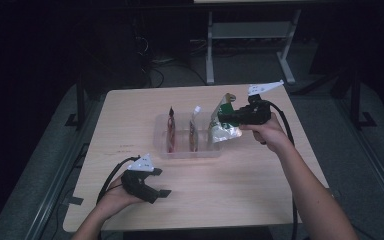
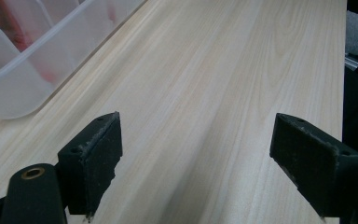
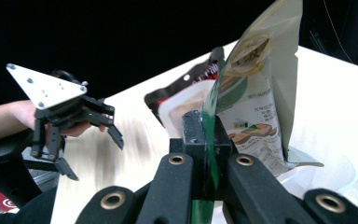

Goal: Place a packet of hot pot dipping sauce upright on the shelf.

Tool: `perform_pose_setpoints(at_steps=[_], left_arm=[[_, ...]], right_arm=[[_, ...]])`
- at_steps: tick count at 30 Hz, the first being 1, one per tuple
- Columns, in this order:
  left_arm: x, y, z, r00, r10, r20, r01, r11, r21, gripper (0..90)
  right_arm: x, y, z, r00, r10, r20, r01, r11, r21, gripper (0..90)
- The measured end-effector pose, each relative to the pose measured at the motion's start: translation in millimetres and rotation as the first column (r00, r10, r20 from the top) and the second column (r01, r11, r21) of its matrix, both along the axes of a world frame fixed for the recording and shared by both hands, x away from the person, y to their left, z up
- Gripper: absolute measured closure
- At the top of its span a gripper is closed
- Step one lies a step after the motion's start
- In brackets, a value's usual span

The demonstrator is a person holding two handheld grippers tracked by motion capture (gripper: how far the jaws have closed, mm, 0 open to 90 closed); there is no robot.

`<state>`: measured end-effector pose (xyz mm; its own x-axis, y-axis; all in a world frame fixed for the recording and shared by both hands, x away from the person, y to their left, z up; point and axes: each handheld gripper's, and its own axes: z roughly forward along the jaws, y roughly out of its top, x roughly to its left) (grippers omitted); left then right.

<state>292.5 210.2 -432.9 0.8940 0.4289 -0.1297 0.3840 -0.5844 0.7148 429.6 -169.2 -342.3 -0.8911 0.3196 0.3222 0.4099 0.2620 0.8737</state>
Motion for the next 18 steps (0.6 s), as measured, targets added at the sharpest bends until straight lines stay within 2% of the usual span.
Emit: perform_pose_setpoints(at_steps=[8, 18], left_arm=[[-0.1, -0.6, -1.6, 0.9999, -0.015, -0.001, 0.015, 0.9999, 0.004, 16.4], [0.1, -1.8, -3.1, 0.9996, -0.029, 0.004, 0.029, 0.9995, 0.011, 16.4]], right_arm=[[7.3, 1.7, -16.8, 0.9994, -0.011, -0.033, 0.011, 1.000, -0.015, 90.0], [14.0, 9.7, -27.9, 0.9987, -0.023, -0.045, 0.021, 0.999, -0.043, 90.0]])
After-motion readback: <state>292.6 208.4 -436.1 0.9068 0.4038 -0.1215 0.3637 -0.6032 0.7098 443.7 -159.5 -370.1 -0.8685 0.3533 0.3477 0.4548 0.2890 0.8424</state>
